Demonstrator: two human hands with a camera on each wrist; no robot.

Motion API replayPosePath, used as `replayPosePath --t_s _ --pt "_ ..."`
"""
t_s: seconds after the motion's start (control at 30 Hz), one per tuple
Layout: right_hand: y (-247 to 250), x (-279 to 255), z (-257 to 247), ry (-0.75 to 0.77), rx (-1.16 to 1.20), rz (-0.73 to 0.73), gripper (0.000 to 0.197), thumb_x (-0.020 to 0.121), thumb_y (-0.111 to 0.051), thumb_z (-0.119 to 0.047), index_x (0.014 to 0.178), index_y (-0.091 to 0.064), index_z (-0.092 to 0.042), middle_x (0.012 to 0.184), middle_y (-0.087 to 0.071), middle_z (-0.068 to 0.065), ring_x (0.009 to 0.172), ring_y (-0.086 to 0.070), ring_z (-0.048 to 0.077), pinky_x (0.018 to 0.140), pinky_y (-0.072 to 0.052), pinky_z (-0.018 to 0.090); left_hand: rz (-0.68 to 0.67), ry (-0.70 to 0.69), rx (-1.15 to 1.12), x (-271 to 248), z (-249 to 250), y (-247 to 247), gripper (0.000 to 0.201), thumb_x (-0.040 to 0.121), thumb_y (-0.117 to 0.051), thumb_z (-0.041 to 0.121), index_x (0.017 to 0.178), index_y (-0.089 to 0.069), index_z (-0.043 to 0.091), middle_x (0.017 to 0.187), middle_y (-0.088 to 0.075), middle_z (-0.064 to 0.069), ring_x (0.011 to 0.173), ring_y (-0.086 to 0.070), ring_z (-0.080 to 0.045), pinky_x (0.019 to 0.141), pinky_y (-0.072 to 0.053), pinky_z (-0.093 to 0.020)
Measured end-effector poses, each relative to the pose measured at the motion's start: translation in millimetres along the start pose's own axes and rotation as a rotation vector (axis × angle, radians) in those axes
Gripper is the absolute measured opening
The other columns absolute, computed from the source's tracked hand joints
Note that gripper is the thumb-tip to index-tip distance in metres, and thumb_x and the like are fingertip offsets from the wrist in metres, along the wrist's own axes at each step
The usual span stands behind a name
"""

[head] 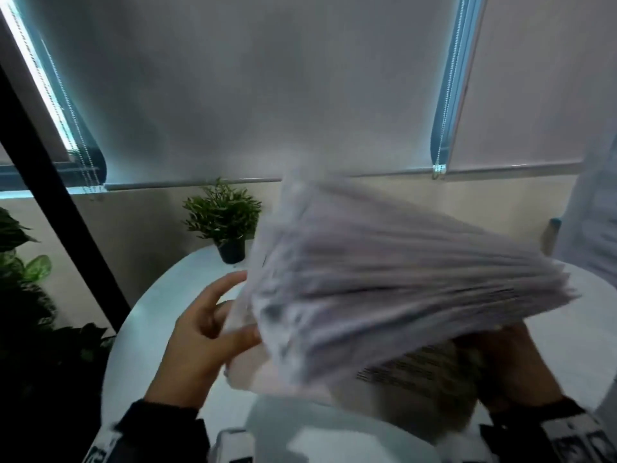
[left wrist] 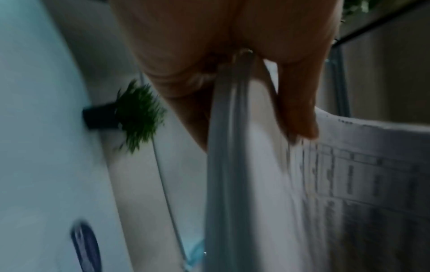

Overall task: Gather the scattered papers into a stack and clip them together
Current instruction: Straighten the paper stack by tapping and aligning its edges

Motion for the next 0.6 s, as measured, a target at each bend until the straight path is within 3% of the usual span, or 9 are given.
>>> replayPosePath --t_s 0.03,0.07,0.1,0.13,0.17,0.2,0.23,0.4,0.6 --pt "2 1 -4 0.002 -0.088 -0.011 0.066 0.014 -0.088 -0.059 0.069 -0.075 -0.024 0.067 -0.072 -0.001 0.062 -0.068 0.013 0.054 -0.055 0.022 0.052 0.041 0.050 -1 -5 3 0.022 0.077 -0.076 0.007 0.092 -0.063 0.018 0.069 -0.073 0.014 0.065 -0.068 0.002 0.053 -0.049 -0.007" --pt "0 1 -8 0.014 -0.183 -0.042 0.065 0.015 -0.084 -0.065 0.068 -0.076 -0.028 0.068 -0.073 -0.005 0.064 -0.069 0.011 0.057 -0.056 0.022 0.089 0.076 0.107 -2 -12 4 0.023 0.085 -0.063 -0.006 0.098 -0.064 0.013 0.078 -0.075 0.009 0.078 -0.071 -0.003 0.053 -0.048 -0.007" --pt "-4 -1 -10 0.018 -0.251 -0.083 0.059 0.022 -0.085 -0.063 0.070 -0.076 -0.029 0.069 -0.073 -0.008 0.066 -0.069 0.008 0.058 -0.056 0.020 0.092 0.095 0.151 -3 -21 4 0.024 0.086 -0.061 -0.007 0.105 -0.066 0.007 0.091 -0.076 -0.003 0.092 -0.071 -0.017 0.056 -0.051 -0.010" --pt "-8 -3 -10 0.013 -0.271 -0.102 0.049 0.034 -0.089 -0.049 0.075 -0.075 -0.025 0.072 -0.074 -0.007 0.067 -0.071 0.009 0.056 -0.055 0.019 0.110 0.102 0.182 -5 -26 0 0.026 0.081 -0.070 -0.002 0.106 -0.069 0.004 0.096 -0.075 -0.013 0.095 -0.070 -0.026 0.059 -0.054 -0.014" --pt "-11 -6 -8 0.018 -0.257 -0.107 0.037 0.049 -0.088 -0.026 0.082 -0.073 -0.019 0.077 -0.075 -0.004 0.070 -0.072 0.013 0.055 -0.055 0.020 0.117 0.076 0.216 -7 -26 -6 0.030 0.070 -0.079 0.001 0.098 -0.072 0.004 0.090 -0.075 -0.014 0.088 -0.071 -0.026 0.061 -0.057 -0.018" --pt "-15 -8 -9 0.048 -0.268 -0.096 0.035 0.059 -0.081 -0.006 0.090 -0.069 -0.017 0.081 -0.075 -0.002 0.073 -0.072 0.016 0.056 -0.055 0.021 0.114 0.046 0.225 -7 -25 -12 0.033 0.059 -0.084 0.000 0.090 -0.073 0.008 0.084 -0.076 -0.008 0.079 -0.072 -0.021 0.063 -0.058 -0.021" --pt "-18 -9 -10 0.078 -0.291 -0.081 0.038 0.064 -0.075 0.002 0.095 -0.066 -0.016 0.086 -0.075 -0.001 0.076 -0.072 0.016 0.059 -0.056 0.022 0.111 0.028 0.200 -7 -24 -19 0.034 0.054 -0.084 0.001 0.085 -0.073 0.011 0.081 -0.077 -0.002 0.074 -0.072 -0.016 0.065 -0.059 -0.023" --pt "-21 -1 -9 0.135 -0.227 -0.133 0.045 0.071 -0.067 -0.006 0.115 -0.060 -0.014 0.107 -0.072 0.003 0.099 -0.068 0.022 0.081 -0.056 0.035 0.103 0.002 0.099 -9 -12 -29 0.039 0.051 -0.092 0.014 0.086 -0.076 0.022 0.090 -0.076 0.002 0.081 -0.073 -0.015 0.066 -0.059 -0.028" --pt "-5 -8 27 -0.007 -0.182 -0.136 0.052 0.066 -0.074 -0.002 0.116 -0.059 -0.002 0.103 -0.072 0.011 0.098 -0.067 0.030 0.075 -0.056 0.032 0.009 0.042 0.153 -10 -21 -11 0.055 0.042 -0.086 0.027 0.095 -0.074 0.017 0.094 -0.076 -0.004 0.086 -0.073 -0.021 0.065 -0.057 -0.023"
Point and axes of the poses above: each hand's wrist, its own x-axis towards the middle knuckle, its own y-axis out of the back of the hand, z = x × y, the point moved 1 cm from there along x, towards the middle knuckle
